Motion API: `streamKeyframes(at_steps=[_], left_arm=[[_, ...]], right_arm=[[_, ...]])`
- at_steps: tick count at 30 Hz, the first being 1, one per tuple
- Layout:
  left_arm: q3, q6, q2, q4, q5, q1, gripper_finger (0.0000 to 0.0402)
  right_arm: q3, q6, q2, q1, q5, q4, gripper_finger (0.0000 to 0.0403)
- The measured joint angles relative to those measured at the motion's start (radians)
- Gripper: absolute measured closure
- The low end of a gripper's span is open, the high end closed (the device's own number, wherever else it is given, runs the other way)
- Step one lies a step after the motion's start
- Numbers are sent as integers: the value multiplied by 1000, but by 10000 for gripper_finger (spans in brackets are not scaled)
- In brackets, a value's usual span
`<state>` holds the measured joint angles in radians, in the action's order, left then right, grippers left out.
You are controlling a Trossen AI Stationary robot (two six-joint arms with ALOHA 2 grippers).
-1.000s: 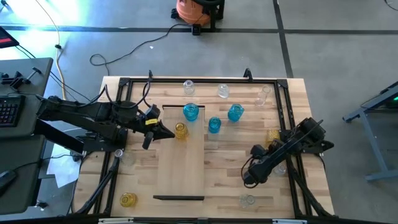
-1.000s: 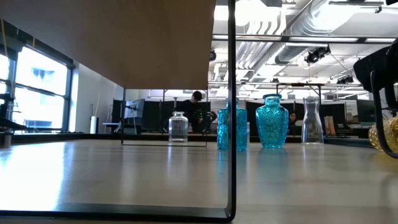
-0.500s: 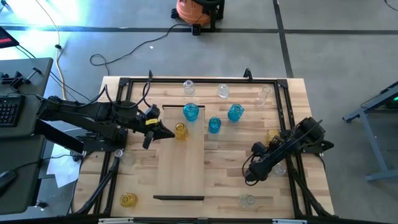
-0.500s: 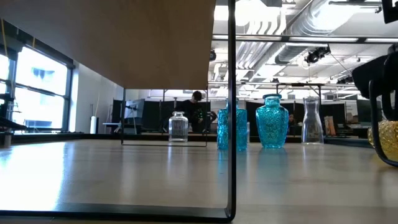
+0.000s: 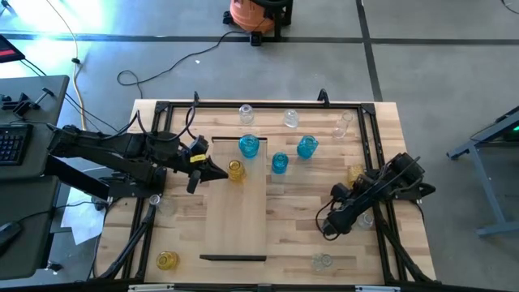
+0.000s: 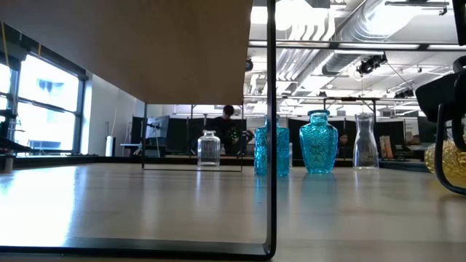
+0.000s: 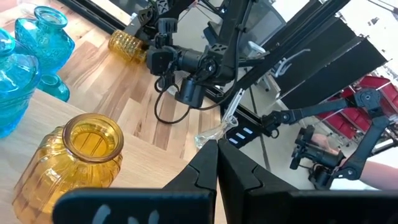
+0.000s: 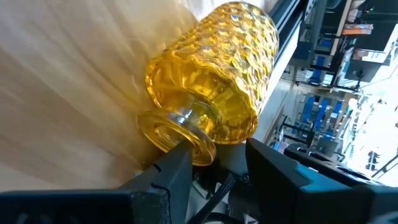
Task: Sort vases onto shelf
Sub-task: Put the yellow vase on the shelf to align with the other yellow vase
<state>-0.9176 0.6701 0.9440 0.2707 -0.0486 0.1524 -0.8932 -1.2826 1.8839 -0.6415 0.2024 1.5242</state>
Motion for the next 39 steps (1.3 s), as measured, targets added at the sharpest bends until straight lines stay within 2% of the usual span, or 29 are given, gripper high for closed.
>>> streamKeyframes(at_steps=[5,13,21,29,39], left_arm=[[0,0,0,-13,1,0,402],[0,0,0,-37,3,0,402],[0,0,0,-37,8,0,402],[0,-7,0,-36,13,0,401],[-5,-53,0,-44,62,0,402]], right_arm=[[5,0,0,0,40,-7,293],[5,1,0,0,98,-8,394],[-28,8,0,10,124,8,402],[-160,54,-7,52,206,45,403],[-358,-18,-7,77,272,46,403]])
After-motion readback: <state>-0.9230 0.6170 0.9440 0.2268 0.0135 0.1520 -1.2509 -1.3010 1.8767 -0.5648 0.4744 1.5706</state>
